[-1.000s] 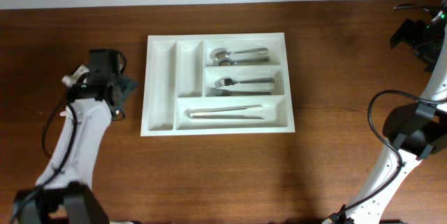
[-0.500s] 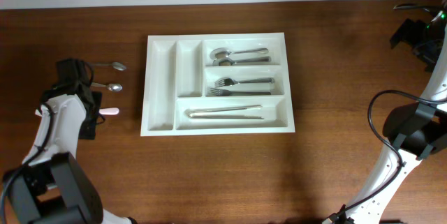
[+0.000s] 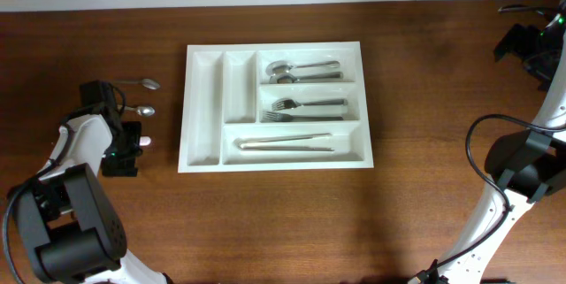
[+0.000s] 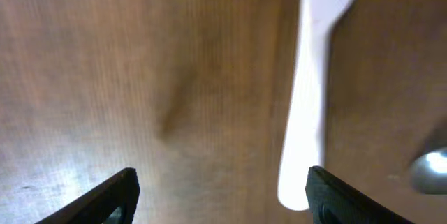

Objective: Pack container
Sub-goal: 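Lower the left gripper onto the white knife handle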

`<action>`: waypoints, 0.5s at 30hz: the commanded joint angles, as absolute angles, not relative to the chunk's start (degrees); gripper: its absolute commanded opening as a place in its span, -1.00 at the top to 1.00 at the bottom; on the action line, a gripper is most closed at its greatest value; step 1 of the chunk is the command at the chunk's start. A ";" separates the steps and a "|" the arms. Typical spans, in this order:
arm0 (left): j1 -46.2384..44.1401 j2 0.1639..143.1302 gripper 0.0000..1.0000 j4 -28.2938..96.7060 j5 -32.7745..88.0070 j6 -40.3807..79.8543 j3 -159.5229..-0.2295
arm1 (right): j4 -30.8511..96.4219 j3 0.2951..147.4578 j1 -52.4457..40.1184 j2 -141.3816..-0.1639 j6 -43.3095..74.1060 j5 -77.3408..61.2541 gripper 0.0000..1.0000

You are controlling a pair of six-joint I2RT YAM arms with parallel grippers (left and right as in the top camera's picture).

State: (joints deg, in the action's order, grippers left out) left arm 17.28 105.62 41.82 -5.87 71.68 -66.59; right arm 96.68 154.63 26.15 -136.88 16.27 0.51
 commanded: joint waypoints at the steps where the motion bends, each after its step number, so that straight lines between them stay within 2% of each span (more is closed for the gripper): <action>1: 17.43 106.19 -0.57 40.42 -5.63 72.86 -66.70 | 96.68 155.48 25.89 -135.26 16.08 0.43 -0.98; 15: 17.43 112.75 -0.58 36.93 -6.22 72.82 -66.70 | 96.68 155.48 25.89 -135.26 16.08 0.43 -0.98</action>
